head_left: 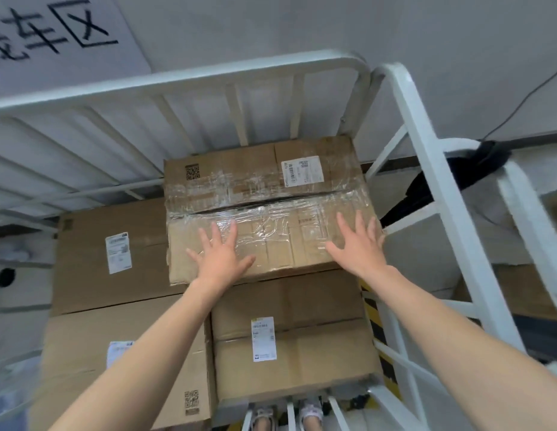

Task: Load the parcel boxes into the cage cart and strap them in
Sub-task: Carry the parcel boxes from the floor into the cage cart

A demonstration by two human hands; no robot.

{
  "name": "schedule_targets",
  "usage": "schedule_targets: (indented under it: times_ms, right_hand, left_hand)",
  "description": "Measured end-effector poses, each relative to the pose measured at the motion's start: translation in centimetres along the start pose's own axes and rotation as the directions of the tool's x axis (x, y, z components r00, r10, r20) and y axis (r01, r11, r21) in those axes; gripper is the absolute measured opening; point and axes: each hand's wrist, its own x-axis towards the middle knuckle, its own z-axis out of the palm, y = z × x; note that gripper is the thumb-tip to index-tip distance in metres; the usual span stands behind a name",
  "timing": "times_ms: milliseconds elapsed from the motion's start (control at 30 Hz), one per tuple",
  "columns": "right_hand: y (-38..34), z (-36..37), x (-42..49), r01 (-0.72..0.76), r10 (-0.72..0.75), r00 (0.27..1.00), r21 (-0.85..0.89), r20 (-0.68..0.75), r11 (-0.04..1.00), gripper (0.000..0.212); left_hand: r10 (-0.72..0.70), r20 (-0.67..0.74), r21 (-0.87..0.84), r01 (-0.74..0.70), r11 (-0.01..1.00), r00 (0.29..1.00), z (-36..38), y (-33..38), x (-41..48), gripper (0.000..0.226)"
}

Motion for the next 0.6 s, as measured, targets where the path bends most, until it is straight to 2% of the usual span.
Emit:
schedule_targets:
  times_ms: [133,267,433,600]
  right_hand:
    - [-0.9,-3.1,-9.1,-0.015,0.016,1.000,0.050,-0.006,0.999,0.078]
    - [-1.9,-6.1,-19.2,-0.027,0.029,0.999,0.038,-0.032,0.999,0.079]
    - [-2.0,-9.3,-29.7,-0.093,0.109,0.982,0.108,-0.156,0.990,0.080]
    - [1.4,-10.6,-39.2,-0.190,0.242,0.930,0.201,-0.277,0.961,0.079]
  left_hand:
    - [0.071,0.013,-0.086,-0.070,0.994,0.997,-2.5,3.4,-8.6,0.087]
    - [0.132,0.028,-0.099,-0.128,0.987,0.991,-5.1,6.2,-17.6,0.083]
    - [0.288,-0.039,-0.077,-0.291,0.954,0.957,-7.2,9.2,-26.7,0.081]
    - [0.453,-0.053,-0.071,-0.455,0.887,0.890,-7.9,13.8,-33.9,0.079]
